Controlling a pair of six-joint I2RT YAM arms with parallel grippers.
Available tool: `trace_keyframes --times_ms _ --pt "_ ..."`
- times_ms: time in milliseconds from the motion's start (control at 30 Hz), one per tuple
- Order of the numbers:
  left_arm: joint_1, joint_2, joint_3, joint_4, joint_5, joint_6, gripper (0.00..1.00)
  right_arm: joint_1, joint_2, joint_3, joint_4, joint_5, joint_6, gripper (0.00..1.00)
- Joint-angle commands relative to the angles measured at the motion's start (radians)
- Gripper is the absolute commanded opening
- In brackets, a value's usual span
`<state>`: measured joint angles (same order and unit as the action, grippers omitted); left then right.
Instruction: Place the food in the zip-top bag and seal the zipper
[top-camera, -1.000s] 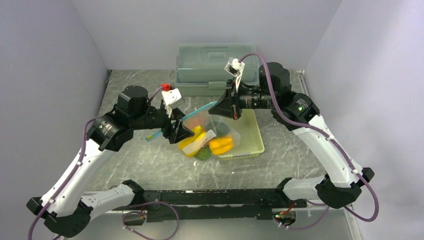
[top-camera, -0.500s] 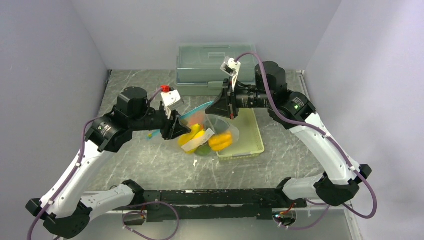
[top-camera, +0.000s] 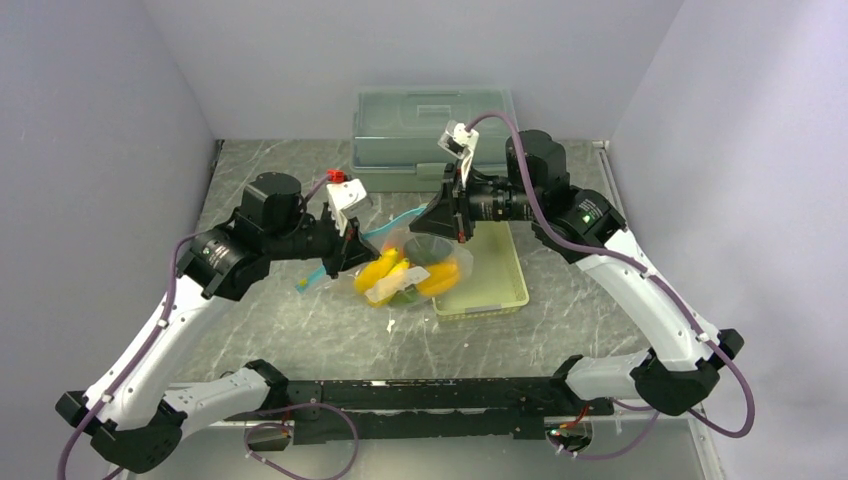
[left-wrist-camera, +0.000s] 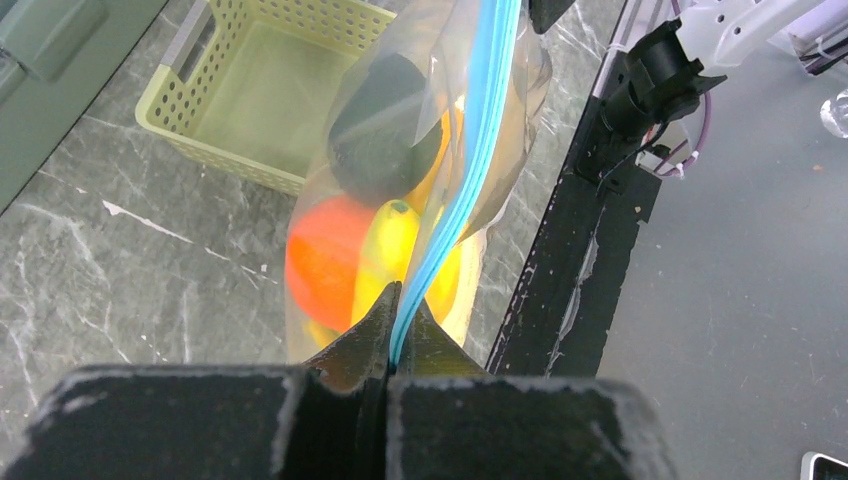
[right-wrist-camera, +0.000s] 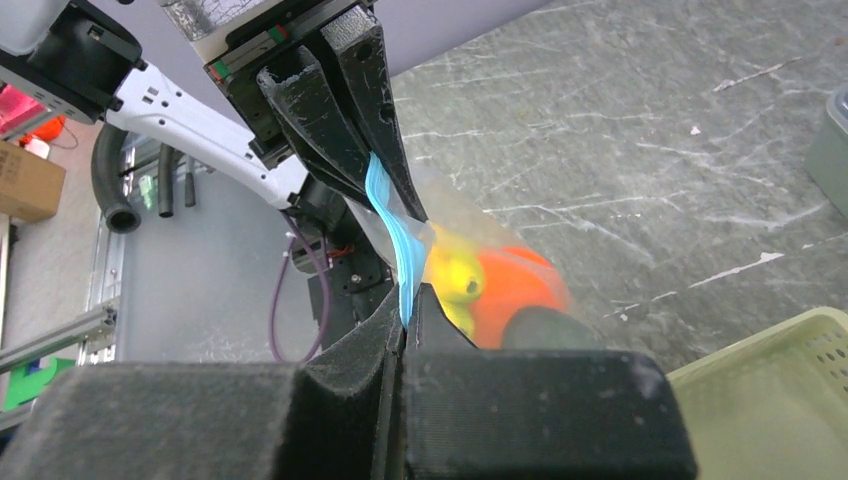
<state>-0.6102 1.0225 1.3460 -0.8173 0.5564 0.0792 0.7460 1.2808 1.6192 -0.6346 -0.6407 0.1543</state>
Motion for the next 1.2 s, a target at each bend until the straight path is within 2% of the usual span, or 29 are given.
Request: trace_keyframes --times_ms 0,67,167,500,800,1167 --pt "0.0 -0.015 0.022 0.057 -0.02 -0.034 0.0 0.006 -0.034 -0.011 0.076 0.01 0.007 0.0" --pt "0.0 -0.014 0.028 0.057 -0.03 -0.037 0.0 0.006 -0.034 -0.019 0.073 0.027 0.003 0.05" --pt "0.0 -0.01 0.037 0.053 -0.04 -0.039 0.0 0.006 -0.043 -0.027 0.066 0.073 -0.006 0.21" --pt "0.0 -0.056 -0.012 0.113 -0.142 -0.063 0.0 0.003 -0.114 -0.066 0.056 0.23 -0.022 0.54" --pt "0.0 -0.012 -0.001 0.11 -0.306 -0.071 0.0 -0.011 -0.201 -0.137 0.034 0.4 -0.033 0.65" --pt "0.0 0.078 0.072 0.048 -0.657 -0.047 0.0 -0.024 -0.274 -0.297 0.083 0.536 -0.009 0.71"
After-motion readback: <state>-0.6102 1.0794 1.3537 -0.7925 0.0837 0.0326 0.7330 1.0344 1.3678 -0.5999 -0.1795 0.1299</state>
